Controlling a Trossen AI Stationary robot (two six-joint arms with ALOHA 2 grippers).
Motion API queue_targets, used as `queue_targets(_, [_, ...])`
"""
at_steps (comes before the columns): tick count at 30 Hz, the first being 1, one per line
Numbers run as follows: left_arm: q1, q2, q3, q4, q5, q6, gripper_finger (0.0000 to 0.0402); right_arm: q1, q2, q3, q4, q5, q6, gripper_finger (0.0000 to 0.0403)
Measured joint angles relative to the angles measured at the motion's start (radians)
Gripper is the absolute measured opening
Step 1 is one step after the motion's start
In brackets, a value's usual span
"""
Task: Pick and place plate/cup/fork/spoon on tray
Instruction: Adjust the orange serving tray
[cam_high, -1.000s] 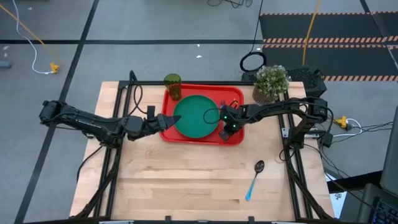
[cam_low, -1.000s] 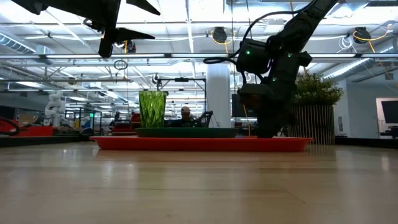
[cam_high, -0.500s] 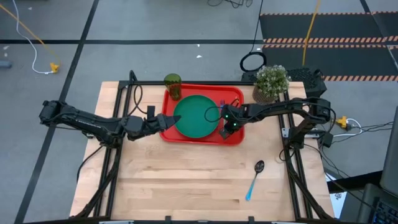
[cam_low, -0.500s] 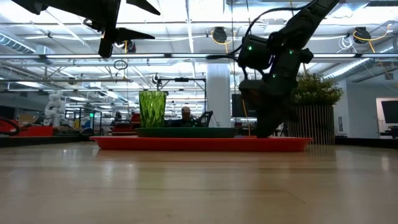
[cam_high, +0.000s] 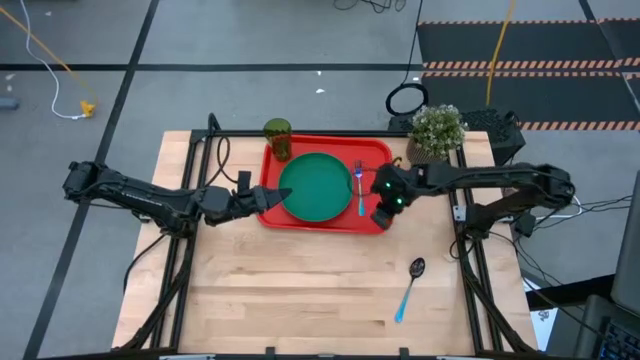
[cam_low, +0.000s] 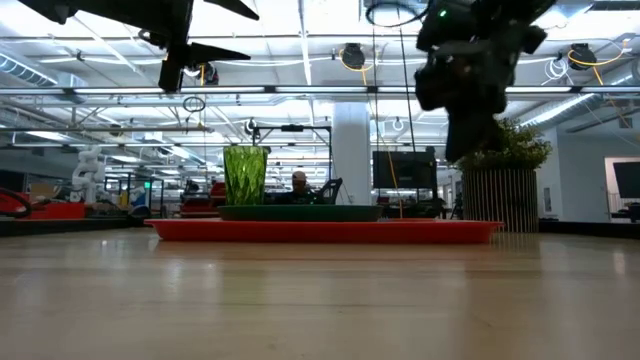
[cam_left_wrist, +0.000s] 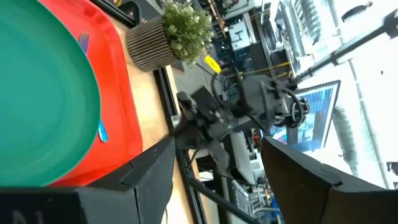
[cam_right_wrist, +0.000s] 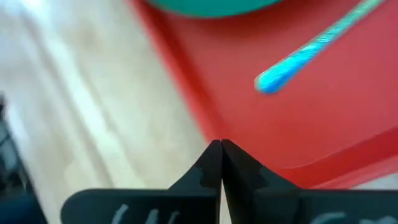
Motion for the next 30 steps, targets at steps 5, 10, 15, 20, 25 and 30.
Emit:
queue_targets(5, [0.001,0.0,0.0,-0.003,0.007,0.056,0.0241,0.079,-0.057,-0.095,0.078,-0.067,-0.05,0.0])
queue_targets(10, [0.001,0.0,0.0,-0.028,0.008,0.076,0.0241,0.135,-0.047,-0.205,0.142,-0.094,-0.063,0.0])
queue_targets(15, [0.001,0.0,0.0,-0.114,0.045,0.053,0.0241,0.152,-0.026,-0.317,0.291,-0.086,-0.06,0.0])
queue_targets(20, [-0.001,0.0,0.0,-0.183,0.069,0.007,0.0241,0.152,-0.015,-0.368,0.325,-0.028,-0.049,0.0])
queue_targets(25, [-0.005,0.0,0.0,-0.184,0.069,-0.003,0.0241,0.147,-0.02,-0.37,0.344,0.046,-0.045,0.0])
queue_targets(30, [-0.006,0.0,0.0,-0.186,0.069,-0.002,0.0241,0.122,-0.019,-0.37,0.362,0.063,-0.039,0.0])
